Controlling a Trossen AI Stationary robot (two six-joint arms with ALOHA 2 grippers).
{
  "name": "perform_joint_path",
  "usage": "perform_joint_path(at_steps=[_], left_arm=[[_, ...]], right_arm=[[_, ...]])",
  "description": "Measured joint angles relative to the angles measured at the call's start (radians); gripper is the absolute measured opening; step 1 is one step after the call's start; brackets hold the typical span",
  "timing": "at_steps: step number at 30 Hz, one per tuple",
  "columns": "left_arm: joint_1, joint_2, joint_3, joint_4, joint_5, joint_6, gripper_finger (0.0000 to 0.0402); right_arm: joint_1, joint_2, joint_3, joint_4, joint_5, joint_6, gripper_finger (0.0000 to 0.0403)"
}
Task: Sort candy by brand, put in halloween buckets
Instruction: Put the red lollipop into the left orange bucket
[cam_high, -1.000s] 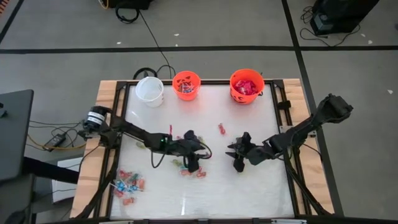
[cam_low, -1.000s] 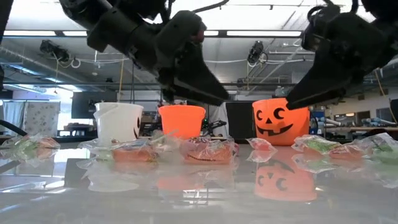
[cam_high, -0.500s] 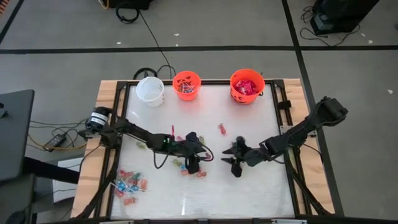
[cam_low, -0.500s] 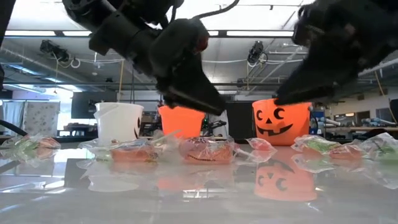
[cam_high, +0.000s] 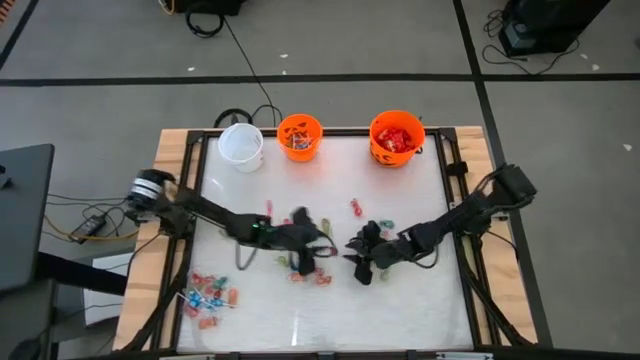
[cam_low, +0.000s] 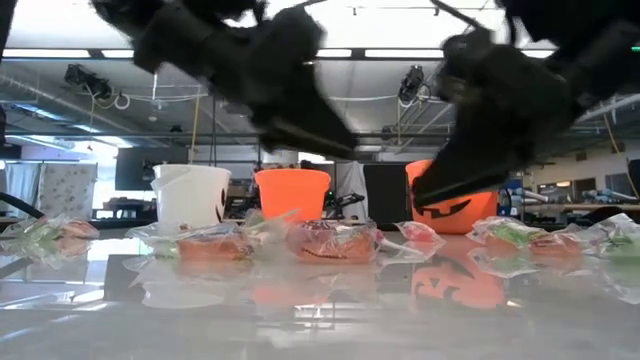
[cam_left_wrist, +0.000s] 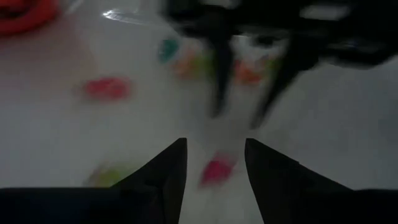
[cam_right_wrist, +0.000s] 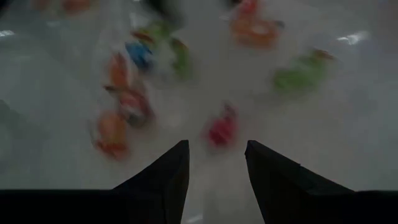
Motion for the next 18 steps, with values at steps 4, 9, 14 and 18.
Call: perform_joint_path(at_steps=[4, 9, 14, 18], left_arm=[[-0.001, -0.045, -0.070, 0.056, -0.041, 0.001, 0.0168], [-0.004, -0.091, -0.193, 0.200, -0.058, -0.032, 0.0168], [-0.008, -0.115, -0.304, 0.384, -0.063, -0.059, 0.0168], [-0.016, -0.134, -0.373, 0.490, -0.084, -0.058, 0.0168]], right_arm=[[-0.008, 0.066, 0.046, -0.017, -0.014, 0.004, 0.0172], [-0.016, 0.137, 0.107, -0.073, -0.019, 0.009, 0.0172], [-0.024, 0.161, 0.125, -0.096, -0.021, 0.019, 0.0172], [-0.024, 0.155, 0.118, -0.095, -0.007, 0.022, 0.0172]])
